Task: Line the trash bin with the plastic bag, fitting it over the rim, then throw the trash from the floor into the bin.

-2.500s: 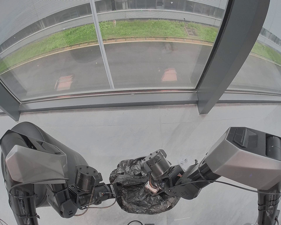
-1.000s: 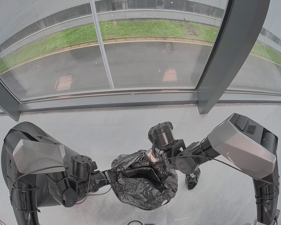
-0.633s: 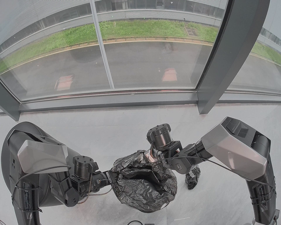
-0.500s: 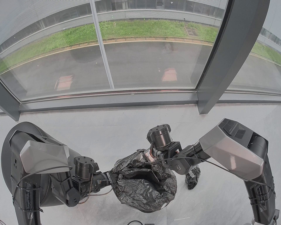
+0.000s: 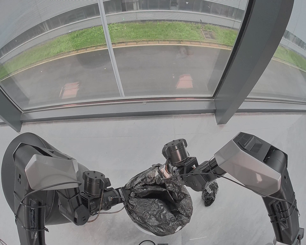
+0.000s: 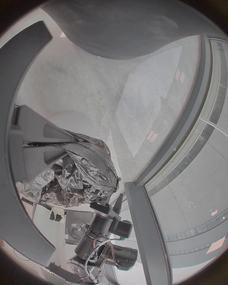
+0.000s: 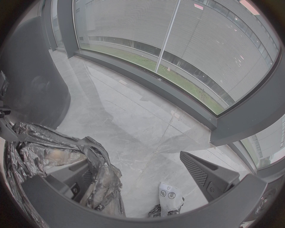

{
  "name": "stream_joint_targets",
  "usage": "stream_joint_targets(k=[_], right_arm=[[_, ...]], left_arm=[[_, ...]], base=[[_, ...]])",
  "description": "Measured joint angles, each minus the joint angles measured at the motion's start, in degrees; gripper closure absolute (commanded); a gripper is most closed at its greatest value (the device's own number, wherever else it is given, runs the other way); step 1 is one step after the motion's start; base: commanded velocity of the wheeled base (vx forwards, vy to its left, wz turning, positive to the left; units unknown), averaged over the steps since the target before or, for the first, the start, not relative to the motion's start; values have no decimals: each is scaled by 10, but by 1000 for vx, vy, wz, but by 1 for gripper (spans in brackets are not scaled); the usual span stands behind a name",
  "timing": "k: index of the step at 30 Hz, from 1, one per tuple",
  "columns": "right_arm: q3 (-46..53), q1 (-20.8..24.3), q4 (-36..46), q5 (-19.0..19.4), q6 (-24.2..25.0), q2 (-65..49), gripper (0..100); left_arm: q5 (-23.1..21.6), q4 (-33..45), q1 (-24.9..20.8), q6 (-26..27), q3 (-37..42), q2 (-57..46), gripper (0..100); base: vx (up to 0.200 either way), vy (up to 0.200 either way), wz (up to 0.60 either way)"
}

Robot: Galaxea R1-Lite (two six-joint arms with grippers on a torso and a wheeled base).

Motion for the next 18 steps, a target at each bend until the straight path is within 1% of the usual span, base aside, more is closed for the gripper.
stream_joint_targets(k=[10, 11, 18], right_arm=[[2, -3, -21, 1, 0, 4, 0], [2, -3, -21, 1, 0, 4, 0], [3, -4, -21, 0, 0, 4, 0]], left_arm=[[5, 6, -11, -2, 3, -12, 100], [5, 6, -11, -2, 4, -14, 0], [4, 5, -12, 0, 12, -26, 0]], base=[[0, 0, 0], [0, 0, 0], [0, 0, 0]])
